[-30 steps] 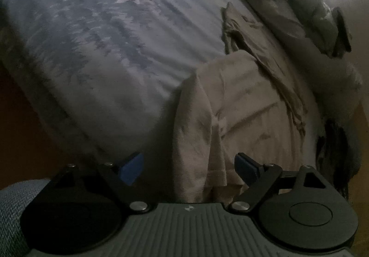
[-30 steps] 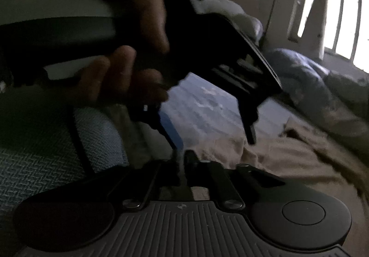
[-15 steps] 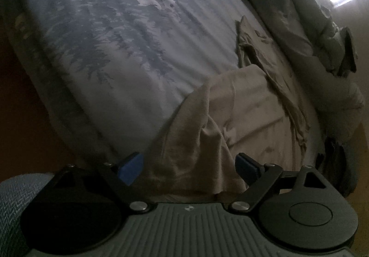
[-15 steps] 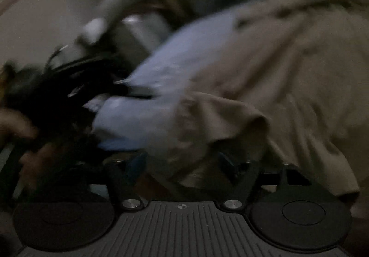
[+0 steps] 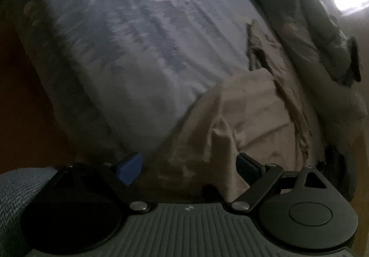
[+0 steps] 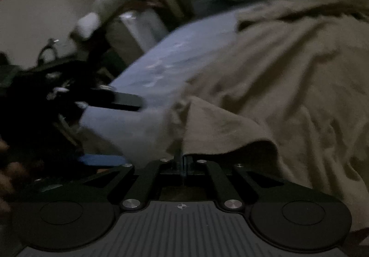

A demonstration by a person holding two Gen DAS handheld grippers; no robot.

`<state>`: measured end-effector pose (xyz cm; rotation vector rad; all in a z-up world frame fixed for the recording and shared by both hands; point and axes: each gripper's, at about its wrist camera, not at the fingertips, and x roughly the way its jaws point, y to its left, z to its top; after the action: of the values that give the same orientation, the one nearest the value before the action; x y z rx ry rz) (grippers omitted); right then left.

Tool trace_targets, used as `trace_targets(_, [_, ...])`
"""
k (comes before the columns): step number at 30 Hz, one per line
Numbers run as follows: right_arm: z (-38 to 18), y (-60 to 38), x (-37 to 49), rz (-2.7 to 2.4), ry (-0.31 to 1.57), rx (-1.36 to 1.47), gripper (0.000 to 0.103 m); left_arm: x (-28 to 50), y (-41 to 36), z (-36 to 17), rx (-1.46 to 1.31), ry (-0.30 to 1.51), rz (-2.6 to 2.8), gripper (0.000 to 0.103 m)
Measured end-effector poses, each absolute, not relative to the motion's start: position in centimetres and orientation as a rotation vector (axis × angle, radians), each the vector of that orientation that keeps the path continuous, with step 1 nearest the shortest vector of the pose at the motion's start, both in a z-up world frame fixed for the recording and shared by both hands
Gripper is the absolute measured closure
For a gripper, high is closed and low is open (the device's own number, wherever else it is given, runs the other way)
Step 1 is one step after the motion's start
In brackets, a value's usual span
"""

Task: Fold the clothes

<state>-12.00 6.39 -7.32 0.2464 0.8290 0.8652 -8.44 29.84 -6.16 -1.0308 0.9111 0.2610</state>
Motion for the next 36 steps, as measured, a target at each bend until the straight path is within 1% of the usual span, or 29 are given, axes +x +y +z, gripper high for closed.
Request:
trace_targets(9, [-2.7,7.8,-13.1,0.990,0.780,0.248,0.102,-8.1,30.0,-6.5,-1.039,0.904,0.255,0.009])
trace_targets(14, [-1.8,7.6,-12.2,0.984,0.802,0.314,0.102,-7.8,29.7,-7.0,-1.059,0.900,0.260,0.009])
trace_targets(15, [-1.8,7.4,-12.0,0.978,0.810,0.337,0.101,-7.7,29.4,-7.2,-1.057,0.907,0.262,0.010])
trace_targets(17, [-1.9,6.9,-11.6,0.961,0.824,0.366,0.101,-7.5,28.9,-7.3,-1.058,0.904,0.266,0.015])
trace_targets(18, [-1.9,6.5,-11.5,0.954,0.830,0.379,0.101,-7.5,28.8,-7.3,-1.069,0.896,0.264,0.023])
trace_targets(19, [-1.9,6.2,-11.4,0.947,0.833,0.385,0.101,-7.5,28.7,-7.3,-1.087,0.883,0.257,0.033])
trace_targets(20, [-2.1,6.0,-11.3,0.943,0.836,0.383,0.101,-7.5,28.6,-7.3,-1.104,0.873,0.250,0.037])
trace_targets(21, [-2.2,5.9,-11.3,0.940,0.840,0.379,0.101,-7.4,28.5,-7.3,-1.112,0.868,0.243,0.046])
trace_targets(22, [-2.4,5.8,-11.3,0.937,0.844,0.375,0.101,-7.3,28.5,-7.3,-1.108,0.866,0.239,0.050])
trace_targets(23, [-2.5,5.8,-11.3,0.934,0.848,0.371,0.101,-7.3,28.4,-7.2,-1.101,0.863,0.243,0.051])
trace_targets(25, [-2.8,5.6,-11.4,0.927,0.856,0.362,0.101,-7.4,28.4,-7.1,-1.099,0.853,0.254,0.069])
trace_targets(26, [-2.9,5.5,-11.4,0.924,0.860,0.358,0.101,-7.5,28.4,-7.0,-1.104,0.848,0.251,0.072])
trace_targets(28, [-3.0,5.5,-11.6,0.923,0.863,0.341,0.101,-7.6,28.4,-6.8,-1.104,0.847,0.237,0.087])
trace_targets(30, [-2.9,5.5,-12.0,0.927,0.861,0.311,0.097,-7.7,28.3,-6.3,-1.093,0.843,0.219,0.094])
trace_targets(32, [-2.8,5.6,-12.5,0.931,0.859,0.281,0.097,-7.8,28.3,-5.9,-1.088,0.827,0.209,0.095])
trace_targets(34, [-2.7,5.6,-12.9,0.935,0.857,0.250,0.093,-7.8,28.5,-5.4,-1.084,0.801,0.223,0.095])
trace_targets(35, [-2.6,5.3,-13.2,0.931,0.856,0.227,0.089,-7.8,28.6,-5.2,-1.087,0.788,0.230,0.095])
trace_targets(36, [-2.4,4.9,-13.5,0.926,0.855,0.202,0.082,-7.9,28.8,-5.0,-1.093,0.775,0.238,0.096])
